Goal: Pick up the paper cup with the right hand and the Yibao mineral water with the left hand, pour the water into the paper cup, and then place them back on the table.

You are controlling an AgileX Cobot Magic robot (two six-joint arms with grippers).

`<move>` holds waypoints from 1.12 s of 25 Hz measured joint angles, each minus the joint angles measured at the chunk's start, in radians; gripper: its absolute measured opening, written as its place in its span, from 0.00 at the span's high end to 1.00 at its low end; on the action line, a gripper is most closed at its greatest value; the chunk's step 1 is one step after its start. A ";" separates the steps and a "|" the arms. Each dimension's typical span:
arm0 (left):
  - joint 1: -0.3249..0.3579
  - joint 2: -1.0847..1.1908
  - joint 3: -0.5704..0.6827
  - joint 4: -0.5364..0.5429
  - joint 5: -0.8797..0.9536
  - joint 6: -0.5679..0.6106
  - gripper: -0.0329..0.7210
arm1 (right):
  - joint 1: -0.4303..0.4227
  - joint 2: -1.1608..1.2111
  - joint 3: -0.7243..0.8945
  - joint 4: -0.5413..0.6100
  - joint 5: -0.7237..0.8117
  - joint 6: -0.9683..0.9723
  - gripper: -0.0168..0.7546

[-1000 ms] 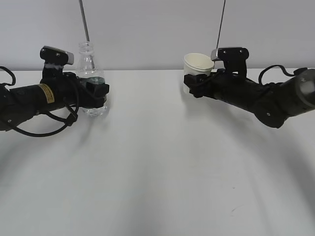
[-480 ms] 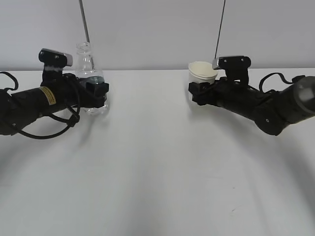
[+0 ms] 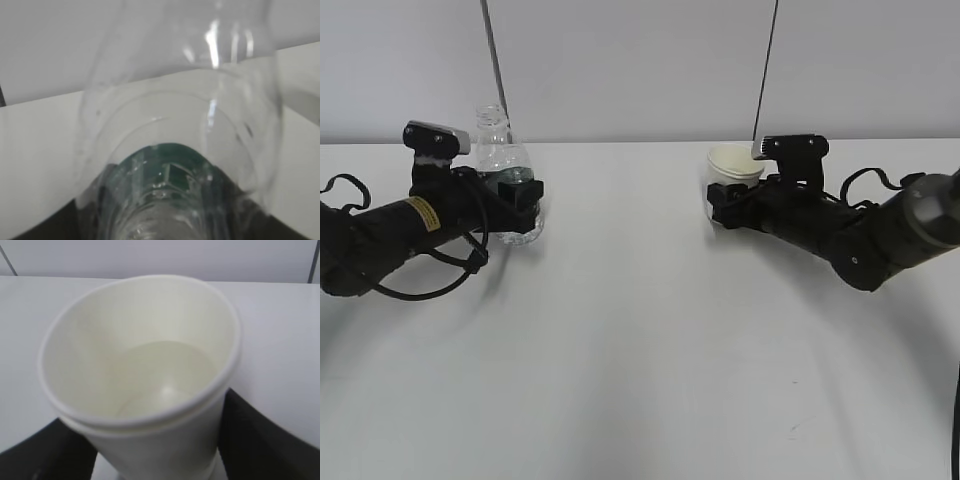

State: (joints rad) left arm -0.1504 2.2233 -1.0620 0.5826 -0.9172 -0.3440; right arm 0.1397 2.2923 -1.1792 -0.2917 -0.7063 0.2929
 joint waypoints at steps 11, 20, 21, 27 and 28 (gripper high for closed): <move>0.000 0.009 -0.002 -0.007 -0.019 0.004 0.51 | 0.000 0.004 0.000 0.019 -0.010 -0.011 0.30; 0.000 0.009 -0.003 -0.007 -0.019 0.004 0.51 | 0.000 0.006 0.000 0.019 -0.028 -0.025 0.30; 0.000 0.009 -0.003 -0.007 -0.019 0.004 0.51 | 0.000 0.006 0.000 0.022 -0.030 -0.028 0.30; 0.000 0.011 -0.003 -0.007 -0.019 0.004 0.51 | 0.000 0.038 0.000 0.052 -0.088 -0.039 0.30; 0.000 0.011 -0.003 -0.007 -0.019 0.004 0.51 | 0.000 0.040 0.000 0.053 -0.093 -0.040 0.30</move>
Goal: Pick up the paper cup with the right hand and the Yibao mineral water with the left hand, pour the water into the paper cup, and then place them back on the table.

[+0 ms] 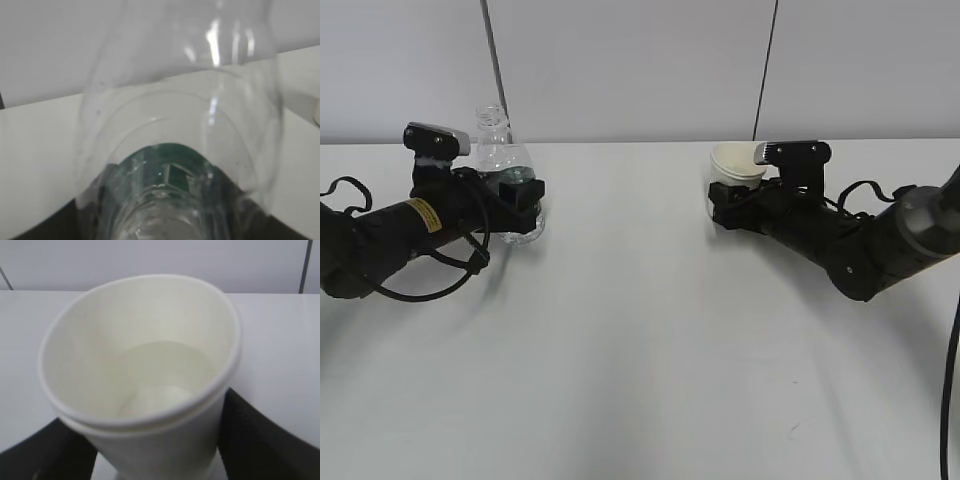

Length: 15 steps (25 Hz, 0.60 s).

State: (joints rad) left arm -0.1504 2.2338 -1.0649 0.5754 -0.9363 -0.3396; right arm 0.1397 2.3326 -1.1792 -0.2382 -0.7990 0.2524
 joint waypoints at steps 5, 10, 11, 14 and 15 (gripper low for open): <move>0.000 0.000 0.000 0.000 0.000 0.000 0.51 | 0.000 0.004 0.000 0.000 -0.006 0.000 0.30; 0.000 0.000 0.000 0.000 0.000 0.000 0.51 | 0.000 0.008 -0.002 0.000 -0.016 0.000 0.30; 0.000 0.000 0.000 0.000 0.000 0.000 0.51 | 0.000 0.009 -0.002 0.000 -0.016 0.000 0.30; 0.000 0.000 0.000 0.000 0.000 0.000 0.51 | 0.000 0.010 -0.002 0.002 -0.022 -0.001 0.30; 0.000 0.000 0.000 0.000 0.000 0.000 0.51 | 0.000 0.011 -0.002 0.001 -0.022 -0.001 0.30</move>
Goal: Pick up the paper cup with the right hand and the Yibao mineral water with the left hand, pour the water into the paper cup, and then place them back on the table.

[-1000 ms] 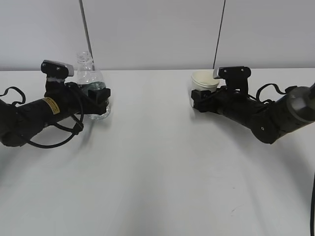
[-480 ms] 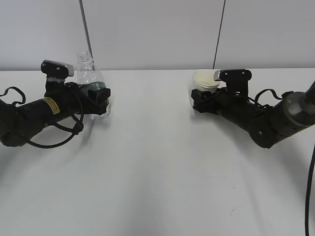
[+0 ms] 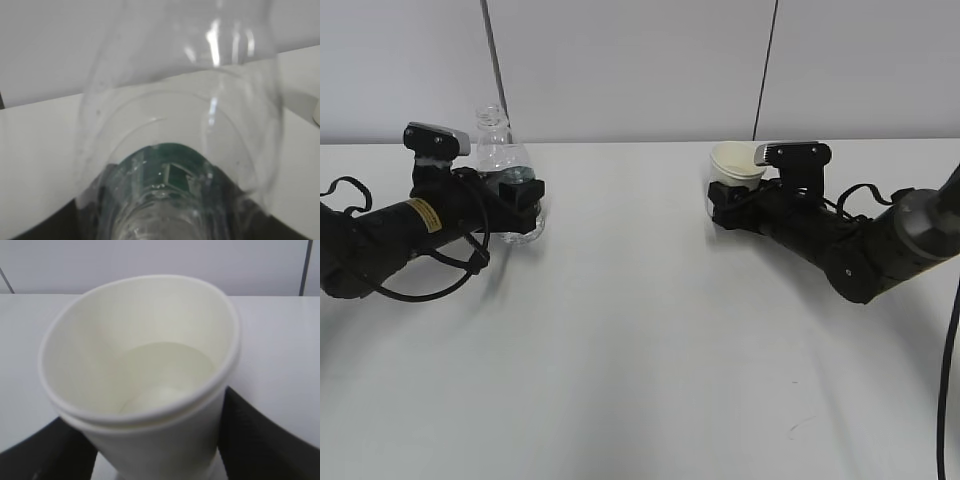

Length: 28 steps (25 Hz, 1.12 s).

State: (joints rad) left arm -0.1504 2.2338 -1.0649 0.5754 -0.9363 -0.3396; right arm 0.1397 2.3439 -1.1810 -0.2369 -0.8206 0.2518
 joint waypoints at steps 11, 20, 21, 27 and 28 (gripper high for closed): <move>0.000 0.001 0.000 0.005 0.009 0.000 0.36 | 0.000 0.005 0.000 0.001 -0.015 -0.002 0.22; 0.000 0.007 0.000 0.006 0.014 0.000 0.29 | 0.000 0.005 0.000 0.001 -0.015 -0.002 0.21; 0.000 0.007 0.000 0.006 0.011 0.000 0.29 | 0.000 0.005 0.000 0.001 -0.017 -0.002 0.22; 0.000 0.007 0.000 0.006 0.005 0.000 0.29 | 0.000 0.005 0.000 0.001 -0.028 -0.002 0.26; 0.000 0.007 0.000 0.006 0.005 0.000 0.29 | 0.000 0.005 0.000 0.001 -0.035 -0.002 0.26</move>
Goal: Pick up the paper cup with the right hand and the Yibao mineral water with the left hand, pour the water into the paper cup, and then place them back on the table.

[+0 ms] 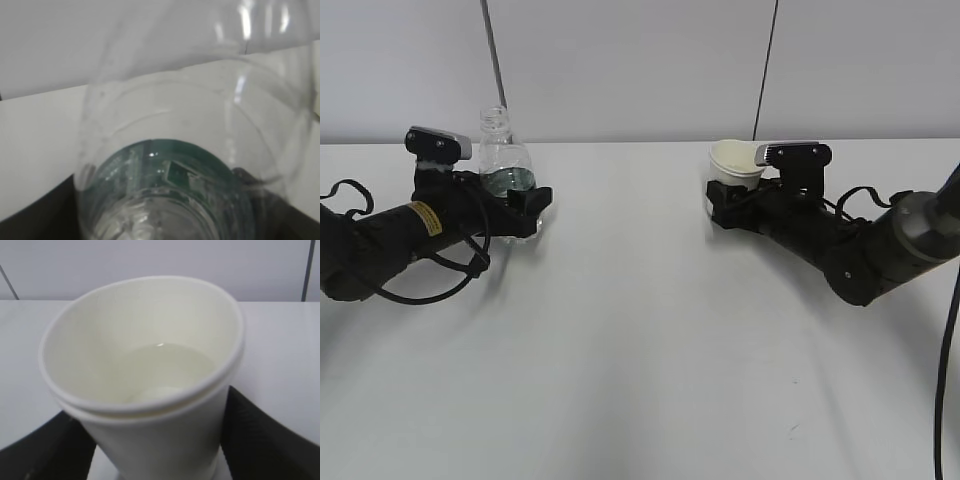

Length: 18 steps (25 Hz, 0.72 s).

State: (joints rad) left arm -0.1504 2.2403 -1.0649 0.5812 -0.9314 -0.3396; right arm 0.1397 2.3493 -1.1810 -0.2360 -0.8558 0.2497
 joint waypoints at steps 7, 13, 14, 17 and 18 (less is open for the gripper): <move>0.000 0.000 0.000 0.000 0.000 0.000 0.29 | 0.000 0.000 0.000 -0.017 -0.017 0.032 0.26; 0.000 0.000 0.000 0.000 0.000 0.000 0.29 | 0.000 0.000 0.000 -0.044 0.010 0.047 0.21; 0.000 0.000 0.000 0.000 0.000 0.000 0.29 | 0.000 0.000 0.000 -0.048 0.010 0.047 0.21; 0.000 0.000 0.000 0.000 0.000 0.000 0.29 | 0.000 0.000 0.000 -0.066 0.010 0.047 0.21; 0.000 0.000 0.000 0.000 0.000 0.000 0.29 | 0.000 0.000 0.000 -0.069 0.010 0.047 0.21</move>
State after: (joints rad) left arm -0.1504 2.2403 -1.0649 0.5812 -0.9314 -0.3396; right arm 0.1397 2.3493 -1.1810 -0.3047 -0.8454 0.2966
